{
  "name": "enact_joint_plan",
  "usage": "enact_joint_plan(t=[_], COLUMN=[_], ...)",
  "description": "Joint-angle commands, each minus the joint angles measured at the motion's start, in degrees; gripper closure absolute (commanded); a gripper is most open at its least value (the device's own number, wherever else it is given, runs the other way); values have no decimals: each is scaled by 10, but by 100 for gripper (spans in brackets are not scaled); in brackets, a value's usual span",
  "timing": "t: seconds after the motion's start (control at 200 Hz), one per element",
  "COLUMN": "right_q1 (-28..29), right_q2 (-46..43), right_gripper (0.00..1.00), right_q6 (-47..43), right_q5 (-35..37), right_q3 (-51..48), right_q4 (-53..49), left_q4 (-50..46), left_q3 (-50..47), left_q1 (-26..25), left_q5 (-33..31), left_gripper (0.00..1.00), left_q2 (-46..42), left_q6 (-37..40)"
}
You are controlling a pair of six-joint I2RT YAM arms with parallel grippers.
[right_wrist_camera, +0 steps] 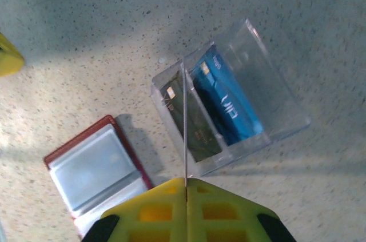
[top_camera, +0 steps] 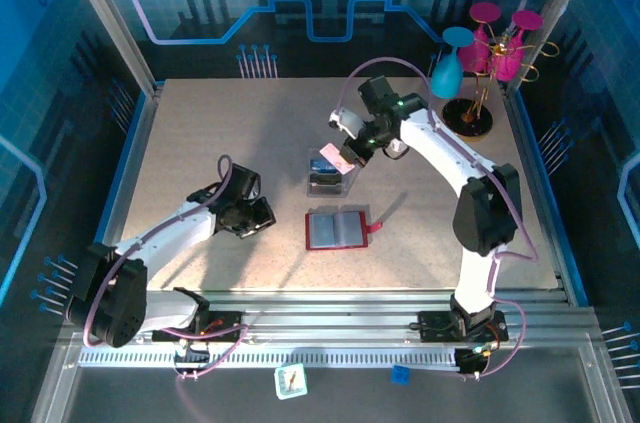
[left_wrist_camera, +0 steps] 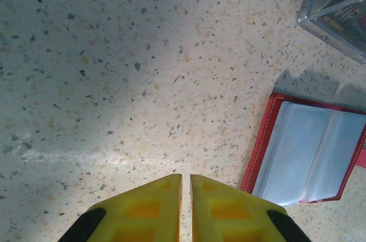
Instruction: Take the credit cards out of the card holder
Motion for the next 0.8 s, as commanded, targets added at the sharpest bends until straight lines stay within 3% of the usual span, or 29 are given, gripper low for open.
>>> enact_joint_plan(t=[0.0,0.465,0.795], right_q1=[-3,12,28], right_q2=[43,229,294], right_gripper=[100,100,100], right_q6=[-110,-226,-251], right_q5=[13,71,83], right_q3=[66,337,381], right_q4=[-62,-195,-209], left_q4=[-13,-31,-31], left_q3=[-17,-18,-9], left_q1=[5,6,6], left_q5=[15,15,19], left_gripper=[88,88,88], left_q2=[-17,-31,-24], left_q6=[8,8,7])
